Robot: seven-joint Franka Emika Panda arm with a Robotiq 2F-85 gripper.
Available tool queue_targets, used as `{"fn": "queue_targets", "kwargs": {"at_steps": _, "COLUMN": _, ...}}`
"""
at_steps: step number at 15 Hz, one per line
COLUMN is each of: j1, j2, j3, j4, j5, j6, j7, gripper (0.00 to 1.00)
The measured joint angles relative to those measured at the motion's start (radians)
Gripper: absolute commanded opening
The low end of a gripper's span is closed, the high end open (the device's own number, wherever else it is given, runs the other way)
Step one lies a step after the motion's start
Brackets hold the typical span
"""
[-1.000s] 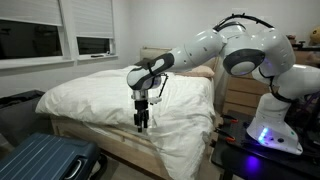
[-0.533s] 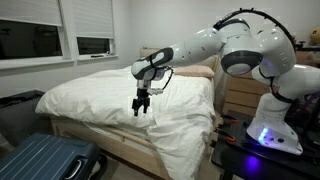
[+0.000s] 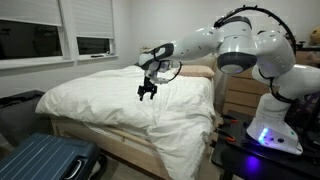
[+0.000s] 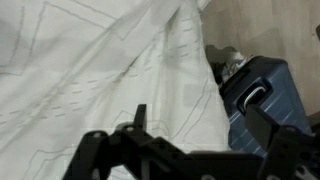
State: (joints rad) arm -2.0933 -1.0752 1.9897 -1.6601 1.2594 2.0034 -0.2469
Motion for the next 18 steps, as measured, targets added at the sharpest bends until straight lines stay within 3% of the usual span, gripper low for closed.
{"fn": "queue_targets", "kwargs": {"at_steps": 6, "j1": -0.051, "j2": -0.034, "j3": -0.068, "j4": -0.022, "j5": -0.091, "j6": -0.045, "j7": 0.135, "gripper": 1.0}}
{"fn": "queue_targets", "kwargs": {"at_steps": 12, "j1": -0.153, "j2": -0.045, "j3": -0.092, "j4": -0.013, "j5": -0.25, "j6": -0.231, "j7": 0.212, "gripper": 1.0}}
{"fn": "queue_targets", "kwargs": {"at_steps": 18, "j1": -0.226, "j2": -0.054, "j3": -0.09, "j4": -0.006, "j5": -0.364, "j6": -0.396, "j7": 0.208, "gripper": 1.0}}
